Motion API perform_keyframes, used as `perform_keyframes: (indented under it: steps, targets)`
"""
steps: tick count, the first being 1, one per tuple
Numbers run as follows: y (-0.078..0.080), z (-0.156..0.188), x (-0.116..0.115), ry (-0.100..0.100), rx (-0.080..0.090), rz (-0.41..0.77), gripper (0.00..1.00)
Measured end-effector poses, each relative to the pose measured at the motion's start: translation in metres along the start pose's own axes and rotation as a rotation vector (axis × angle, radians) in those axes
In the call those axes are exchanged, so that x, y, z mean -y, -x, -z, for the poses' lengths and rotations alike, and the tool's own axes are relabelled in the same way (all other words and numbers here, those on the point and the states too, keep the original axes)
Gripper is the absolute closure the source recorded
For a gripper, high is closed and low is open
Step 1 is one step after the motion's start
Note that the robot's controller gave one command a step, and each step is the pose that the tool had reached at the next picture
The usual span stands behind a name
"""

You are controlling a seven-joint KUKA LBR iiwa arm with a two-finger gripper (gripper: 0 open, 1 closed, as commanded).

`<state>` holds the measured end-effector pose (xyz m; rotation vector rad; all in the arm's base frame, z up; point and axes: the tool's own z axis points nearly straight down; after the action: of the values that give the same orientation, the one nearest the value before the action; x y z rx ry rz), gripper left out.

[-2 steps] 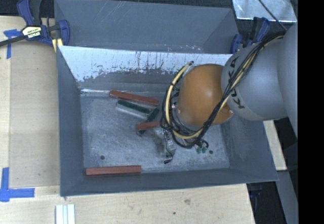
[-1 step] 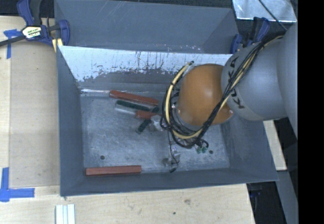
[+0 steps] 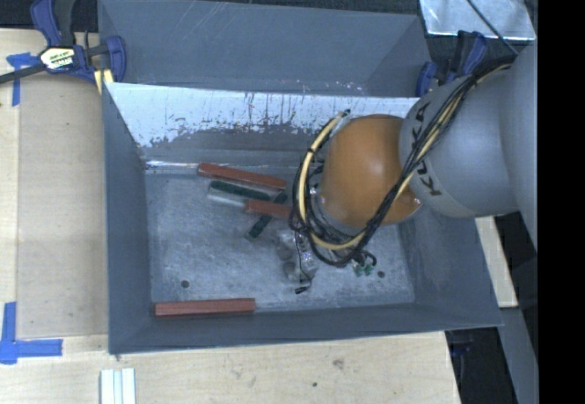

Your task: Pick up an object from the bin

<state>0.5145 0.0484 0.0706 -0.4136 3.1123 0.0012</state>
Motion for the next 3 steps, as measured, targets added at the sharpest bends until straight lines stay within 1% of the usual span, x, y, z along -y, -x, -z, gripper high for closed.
perform_keyframes:
  steps: [1,2,3]
  targets:
    - [0.000,0.000,0.000,0.000,0.000,0.000,1.00]
    - [0.004,0.014,0.002,0.001,-0.006,-0.065,1.00]
    - [0.018,0.082,0.009,0.000,-0.004,-0.177,1.00]
